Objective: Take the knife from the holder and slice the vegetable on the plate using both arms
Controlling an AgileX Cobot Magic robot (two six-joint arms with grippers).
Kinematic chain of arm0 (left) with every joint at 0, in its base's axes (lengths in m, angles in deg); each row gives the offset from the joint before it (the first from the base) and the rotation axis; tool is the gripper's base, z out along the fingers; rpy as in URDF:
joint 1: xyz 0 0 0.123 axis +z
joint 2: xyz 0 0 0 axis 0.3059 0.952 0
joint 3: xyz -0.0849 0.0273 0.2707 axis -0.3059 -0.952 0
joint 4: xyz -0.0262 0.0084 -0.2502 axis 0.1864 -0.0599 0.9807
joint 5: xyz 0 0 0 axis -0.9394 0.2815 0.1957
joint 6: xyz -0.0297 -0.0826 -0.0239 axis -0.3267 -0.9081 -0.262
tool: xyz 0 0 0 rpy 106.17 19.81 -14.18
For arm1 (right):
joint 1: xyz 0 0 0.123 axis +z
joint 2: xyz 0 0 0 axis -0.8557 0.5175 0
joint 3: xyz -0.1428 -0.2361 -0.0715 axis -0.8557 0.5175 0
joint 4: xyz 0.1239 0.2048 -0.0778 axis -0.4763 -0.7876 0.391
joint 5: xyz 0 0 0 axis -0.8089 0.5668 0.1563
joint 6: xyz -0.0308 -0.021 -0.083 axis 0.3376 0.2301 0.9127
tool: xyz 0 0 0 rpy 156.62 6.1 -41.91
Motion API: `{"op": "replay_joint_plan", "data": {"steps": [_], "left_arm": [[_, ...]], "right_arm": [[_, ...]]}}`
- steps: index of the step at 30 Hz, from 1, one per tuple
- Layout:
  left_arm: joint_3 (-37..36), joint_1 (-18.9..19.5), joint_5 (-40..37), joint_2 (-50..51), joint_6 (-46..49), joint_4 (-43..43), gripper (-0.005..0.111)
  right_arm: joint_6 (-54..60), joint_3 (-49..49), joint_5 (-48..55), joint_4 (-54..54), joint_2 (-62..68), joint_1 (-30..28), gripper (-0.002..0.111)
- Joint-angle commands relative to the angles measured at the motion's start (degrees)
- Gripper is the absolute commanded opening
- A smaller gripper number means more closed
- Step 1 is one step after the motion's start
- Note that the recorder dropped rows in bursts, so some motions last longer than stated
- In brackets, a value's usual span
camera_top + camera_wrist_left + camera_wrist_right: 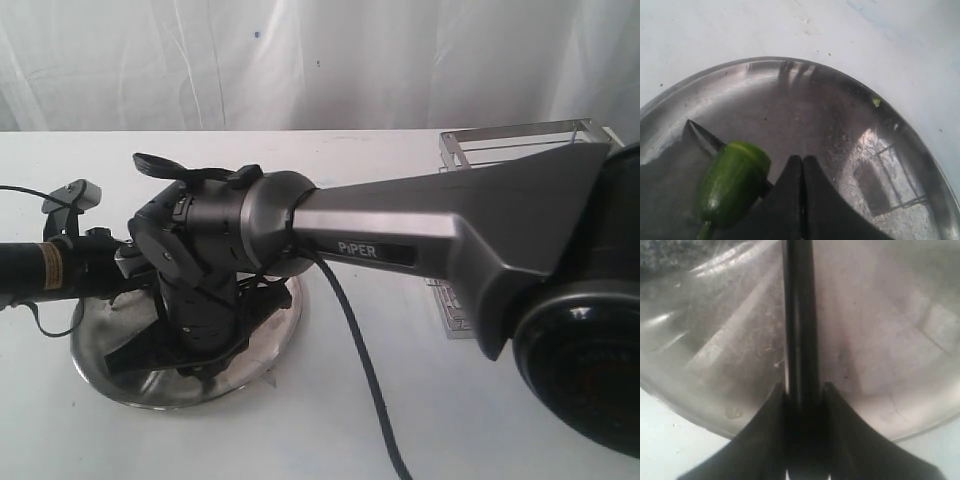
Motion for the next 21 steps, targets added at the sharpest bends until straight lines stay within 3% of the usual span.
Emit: {"op": "replay_joint_plan", "data": {"steps": [1,16,21], "left_arm": [[-0.59,-0.03,-10.42,0.53,-4.7,-5.6,0.0],[-0.59,-0.15,-15.07,0.53,-19.31,-19.54,0.0],[-0.59,-2.84,-19.28,0.53,-19.63,-21.53,0.0]], "right_arm": [[0.35,-0.32,0.59,1.04,-0.31,-0.36,0.0],[0.47,-0.32,2.43,7.45,-0.31,-0.48,0.0],[0.32,-0.32,3.61,6.84,-0.31,-1.5,0.0]]}}
